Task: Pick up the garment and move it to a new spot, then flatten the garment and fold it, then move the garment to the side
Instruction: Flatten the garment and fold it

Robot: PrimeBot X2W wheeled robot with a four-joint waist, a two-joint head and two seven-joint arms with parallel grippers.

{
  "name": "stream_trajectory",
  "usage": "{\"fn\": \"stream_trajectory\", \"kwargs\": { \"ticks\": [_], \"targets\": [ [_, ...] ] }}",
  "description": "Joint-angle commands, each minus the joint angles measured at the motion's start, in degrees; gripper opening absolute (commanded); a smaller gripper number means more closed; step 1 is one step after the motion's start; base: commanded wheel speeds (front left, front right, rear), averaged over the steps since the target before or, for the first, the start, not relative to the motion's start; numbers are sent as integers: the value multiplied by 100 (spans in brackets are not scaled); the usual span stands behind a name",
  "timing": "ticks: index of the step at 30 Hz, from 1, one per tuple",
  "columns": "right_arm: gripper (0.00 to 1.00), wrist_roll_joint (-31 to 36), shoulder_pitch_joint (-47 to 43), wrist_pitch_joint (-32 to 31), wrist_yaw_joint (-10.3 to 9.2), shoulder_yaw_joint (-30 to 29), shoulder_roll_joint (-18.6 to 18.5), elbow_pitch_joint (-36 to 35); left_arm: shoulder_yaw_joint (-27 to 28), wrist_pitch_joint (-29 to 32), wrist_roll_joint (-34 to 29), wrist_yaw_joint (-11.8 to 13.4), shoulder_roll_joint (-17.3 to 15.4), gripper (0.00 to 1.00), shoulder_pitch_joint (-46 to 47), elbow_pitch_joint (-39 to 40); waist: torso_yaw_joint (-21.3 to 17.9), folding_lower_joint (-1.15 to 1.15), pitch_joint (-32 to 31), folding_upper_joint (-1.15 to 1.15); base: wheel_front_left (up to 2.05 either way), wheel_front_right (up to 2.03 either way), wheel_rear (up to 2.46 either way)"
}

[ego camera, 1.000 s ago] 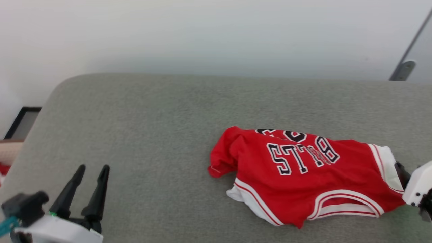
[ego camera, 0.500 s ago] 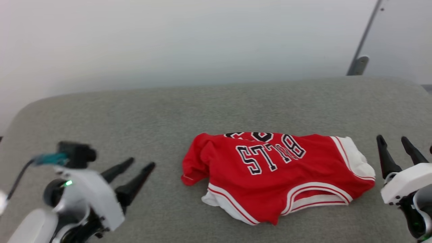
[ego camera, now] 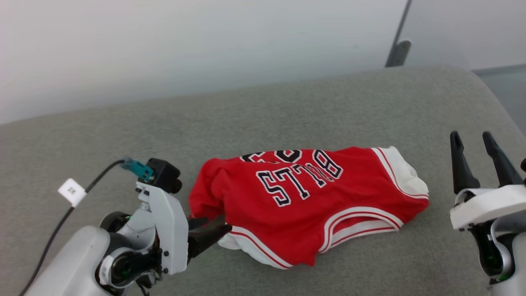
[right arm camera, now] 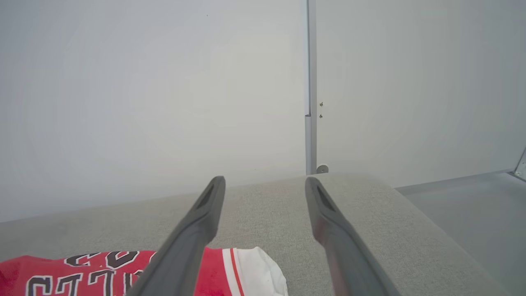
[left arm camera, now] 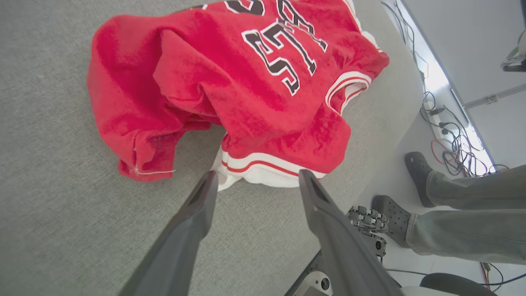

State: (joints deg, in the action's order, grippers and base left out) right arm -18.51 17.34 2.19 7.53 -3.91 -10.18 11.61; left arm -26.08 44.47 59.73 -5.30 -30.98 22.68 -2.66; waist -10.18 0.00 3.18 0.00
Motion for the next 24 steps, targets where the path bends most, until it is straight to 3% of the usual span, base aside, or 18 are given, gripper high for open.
{"fn": "stream_trajectory", "kwargs": {
  "ticks": [1,9,18,20,24],
  "targets": [
    [100,58,96,118,-9,12,60,-73,-68,80,-40,-21,-14,100,93,-64,-231,0,217,0,0,0,0],
    [100,287,199,760,-9,254,262,-290,-280,119,-200,-91,-58,100,184,-437,-566,0,511,0,0,0,0],
    [100,289,168,1004,-8,425,436,-290,-549,-153,-381,-188,-84,100,234,-964,-730,0,693,0,0,0,0],
    [100,294,181,1048,-9,520,425,-339,-612,-183,-344,-205,-67,0,240,-1106,-740,0,722,0,0,0,0],
    [100,358,149,1123,-9,503,395,-359,-665,-314,-257,-216,-117,0,320,-1254,-728,0,746,0,0,0,0]
  ]
}}
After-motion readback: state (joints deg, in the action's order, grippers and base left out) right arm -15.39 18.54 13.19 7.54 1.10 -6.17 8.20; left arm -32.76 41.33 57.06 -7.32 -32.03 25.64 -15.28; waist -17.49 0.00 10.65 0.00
